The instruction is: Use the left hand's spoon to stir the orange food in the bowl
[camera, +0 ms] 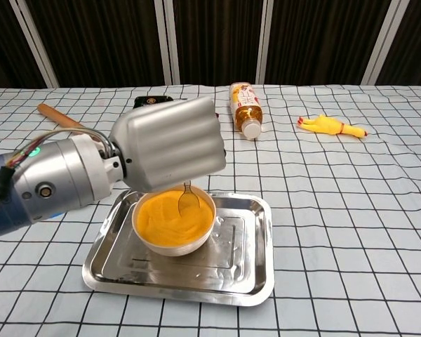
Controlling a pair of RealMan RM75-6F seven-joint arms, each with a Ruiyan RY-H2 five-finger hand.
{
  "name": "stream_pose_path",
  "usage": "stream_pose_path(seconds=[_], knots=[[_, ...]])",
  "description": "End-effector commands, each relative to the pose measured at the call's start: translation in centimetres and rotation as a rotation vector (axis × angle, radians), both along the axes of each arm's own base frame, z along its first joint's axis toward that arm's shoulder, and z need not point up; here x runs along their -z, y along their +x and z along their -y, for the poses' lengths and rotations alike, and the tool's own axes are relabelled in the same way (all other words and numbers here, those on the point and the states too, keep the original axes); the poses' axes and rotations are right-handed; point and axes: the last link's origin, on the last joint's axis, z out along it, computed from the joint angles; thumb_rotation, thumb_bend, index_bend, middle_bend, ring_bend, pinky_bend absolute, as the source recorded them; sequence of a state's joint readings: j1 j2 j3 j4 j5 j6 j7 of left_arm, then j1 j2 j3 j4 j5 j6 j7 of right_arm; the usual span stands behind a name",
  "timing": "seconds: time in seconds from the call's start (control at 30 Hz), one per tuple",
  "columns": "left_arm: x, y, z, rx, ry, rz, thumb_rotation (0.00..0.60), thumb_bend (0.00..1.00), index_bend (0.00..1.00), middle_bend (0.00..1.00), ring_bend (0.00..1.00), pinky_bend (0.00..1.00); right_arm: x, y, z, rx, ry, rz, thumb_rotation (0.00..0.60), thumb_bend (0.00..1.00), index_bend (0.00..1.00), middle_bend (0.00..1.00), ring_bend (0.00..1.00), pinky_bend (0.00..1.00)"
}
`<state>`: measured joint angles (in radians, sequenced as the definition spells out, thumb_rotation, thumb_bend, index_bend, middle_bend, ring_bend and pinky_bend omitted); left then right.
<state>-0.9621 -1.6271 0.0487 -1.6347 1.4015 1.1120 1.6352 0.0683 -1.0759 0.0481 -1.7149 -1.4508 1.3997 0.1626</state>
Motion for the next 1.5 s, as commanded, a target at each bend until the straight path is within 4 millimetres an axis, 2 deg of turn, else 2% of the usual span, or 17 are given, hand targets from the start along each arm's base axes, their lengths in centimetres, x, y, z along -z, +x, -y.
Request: stream_pose_path(seconds=[0.03, 0.5, 0.83, 1.5], knots=[[-0.2, 0.0, 0.1, 0.000, -0.001, 0.002, 0.600, 0.55, 0.77, 1.00, 1.00, 1.00, 0.0, 0.0, 0.0, 0.001, -0.001, 0.001, 0.600, 0.34, 0.00, 0.00, 0.00, 0.00], [-1.3, 0.1, 0.8, 0.010, -0.025, 0.004, 0.600, 0.55, 0.77, 1.00, 1.00, 1.00, 0.0, 0.0, 0.0, 0.003, -0.002, 0.003, 0.600, 0.34, 0.00, 0.00, 0.00, 0.00], [-2.5, 0.1, 0.6, 0.003, -0.013, -0.018, 0.600, 0.55, 0.77, 1.00, 1.00, 1.00, 0.0, 0.0, 0.1, 0.004, 0.001, 0.006, 0.600, 0.34, 0.00, 0.00, 0.00, 0.00], [0.1, -0.3, 1.0, -0.009, -0.045, -0.048, 0.600, 0.55, 0.78, 1.00, 1.00, 1.00, -0.1, -0.1, 0.1, 0.008, -0.001, 0.013, 0.600, 0.34, 0.00, 0.00, 0.00, 0.00]])
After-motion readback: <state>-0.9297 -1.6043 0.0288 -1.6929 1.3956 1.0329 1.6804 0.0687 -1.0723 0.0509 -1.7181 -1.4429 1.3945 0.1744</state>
